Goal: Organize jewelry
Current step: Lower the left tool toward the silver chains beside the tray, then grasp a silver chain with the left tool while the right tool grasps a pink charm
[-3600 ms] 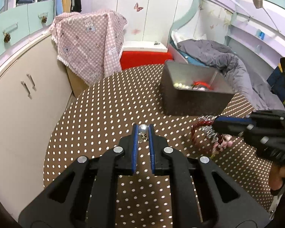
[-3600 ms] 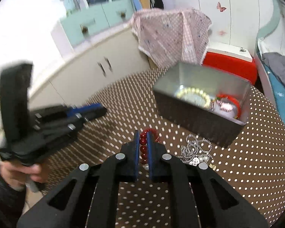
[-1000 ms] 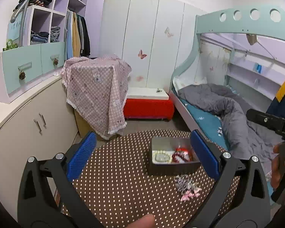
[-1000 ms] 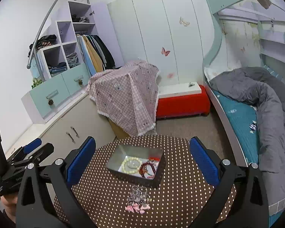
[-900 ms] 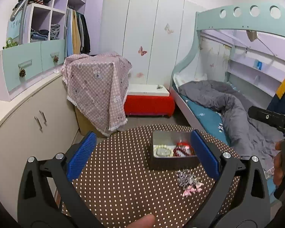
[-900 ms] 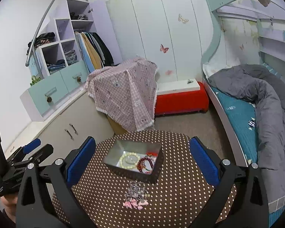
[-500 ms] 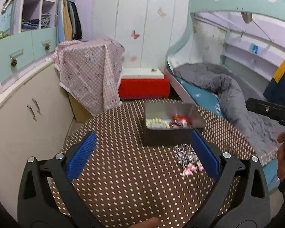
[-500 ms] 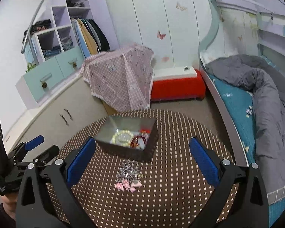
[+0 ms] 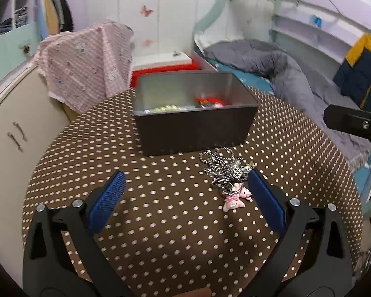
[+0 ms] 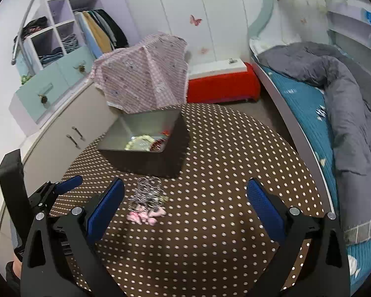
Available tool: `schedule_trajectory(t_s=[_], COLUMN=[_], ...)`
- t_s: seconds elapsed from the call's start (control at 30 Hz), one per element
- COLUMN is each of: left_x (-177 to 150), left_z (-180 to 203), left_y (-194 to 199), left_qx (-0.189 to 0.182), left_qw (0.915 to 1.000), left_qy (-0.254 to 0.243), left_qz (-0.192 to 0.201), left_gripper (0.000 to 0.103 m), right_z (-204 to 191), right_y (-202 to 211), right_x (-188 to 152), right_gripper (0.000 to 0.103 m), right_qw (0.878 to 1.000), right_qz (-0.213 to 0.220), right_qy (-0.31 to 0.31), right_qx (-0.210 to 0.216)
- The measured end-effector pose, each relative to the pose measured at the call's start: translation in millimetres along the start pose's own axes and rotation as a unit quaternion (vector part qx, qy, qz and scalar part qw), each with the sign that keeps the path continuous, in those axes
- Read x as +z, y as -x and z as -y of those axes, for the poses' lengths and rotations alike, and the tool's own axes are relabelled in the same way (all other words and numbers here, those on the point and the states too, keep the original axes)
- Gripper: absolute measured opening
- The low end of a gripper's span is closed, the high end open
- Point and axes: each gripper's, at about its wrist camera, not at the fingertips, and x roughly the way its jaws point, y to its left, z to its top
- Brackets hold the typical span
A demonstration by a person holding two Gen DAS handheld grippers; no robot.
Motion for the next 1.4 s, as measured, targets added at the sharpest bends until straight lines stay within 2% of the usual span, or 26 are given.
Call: schedule_trajectory(t_s=[0.17, 0.27, 0.3, 0.4, 0.47, 0.53, 0.63, 0.77, 0.87, 0.97, 1.0, 1.03, 1.07, 1.1, 1.17, 1.27, 1.4], left_x=[5, 6, 6, 7, 7, 7, 3, 0, 2, 3, 3, 3, 3, 3, 5, 8, 9], left_z=[12, 14, 13, 13, 14, 13, 7, -1, 1, 2, 4, 3, 3, 2, 3, 4, 5], left_y=[-22, -34, -36, -37, -36, -35, -27, -15, -14, -14, -15, -16, -15, -10, -13, -22, -40], left_qx=[-0.011, -0.022, -0.032, -0.060, -0.081, -0.089, -0.107, -0.111, -0.098, -0.090, -0.087, -0.084, -0.076, -0.065, -0.072, -0.053, -0.053], left_qw=[0.9995, 0.9986, 0.9982, 0.9968, 0.9953, 0.9947, 0.9933, 0.9932, 0.9950, 0.9957, 0.9958, 0.9962, 0.9970, 0.9979, 0.9974, 0.9986, 0.9980], left_qy=[-0.021, -0.027, -0.024, -0.018, -0.016, -0.015, 0.001, 0.008, -0.001, -0.008, -0.012, -0.012, -0.008, 0.002, 0.004, 0.002, 0.002], left_qz=[-0.021, -0.041, -0.045, -0.049, -0.050, -0.050, -0.044, -0.033, -0.022, -0.024, -0.024, -0.023, -0.015, 0.009, 0.002, -0.005, -0.034], left_gripper=[0.088, 0.068, 0.064, 0.045, 0.021, 0.006, 0.002, 0.001, 0.002, 0.006, 0.017, 0.064, 0.093, 0.093, 0.093, 0.091, 0.073], right_z=[8, 11, 11, 14, 15, 14, 11, 7, 3, 0, -1, -1, -2, -1, 0, 4, 9], right_y=[-6, -7, -7, -9, -11, -12, -13, -16, -18, -18, -18, -18, -19, -18, -18, -18, -18], right_x=[-7, -8, -8, -8, -8, -8, -9, -11, -12, -12, -13, -13, -13, -12, -12, -11, -12], right_gripper=[0.095, 0.095, 0.095, 0.095, 0.095, 0.095, 0.095, 0.095, 0.095, 0.095, 0.095, 0.095, 0.095, 0.095, 0.095, 0.095, 0.095], right_qw=[1.000, 1.000, 1.000, 1.000, 1.000, 1.000, 1.000, 1.000, 0.999, 0.999, 0.999, 0.999, 0.999, 0.999, 0.999, 0.999, 0.999], right_qz=[-0.013, -0.015, -0.015, -0.017, -0.020, -0.021, -0.023, -0.026, -0.029, -0.030, -0.030, -0.031, -0.031, -0.031, -0.031, -0.031, -0.031], right_qy=[-0.007, -0.009, -0.008, -0.011, -0.013, -0.012, -0.009, -0.007, -0.005, -0.002, -0.001, -0.001, -0.001, -0.001, -0.003, -0.007, -0.012], right_qx=[-0.002, -0.002, -0.001, -0.001, -0.001, 0.001, 0.007, 0.010, 0.014, 0.016, 0.016, 0.017, 0.017, 0.017, 0.016, 0.013, 0.010])
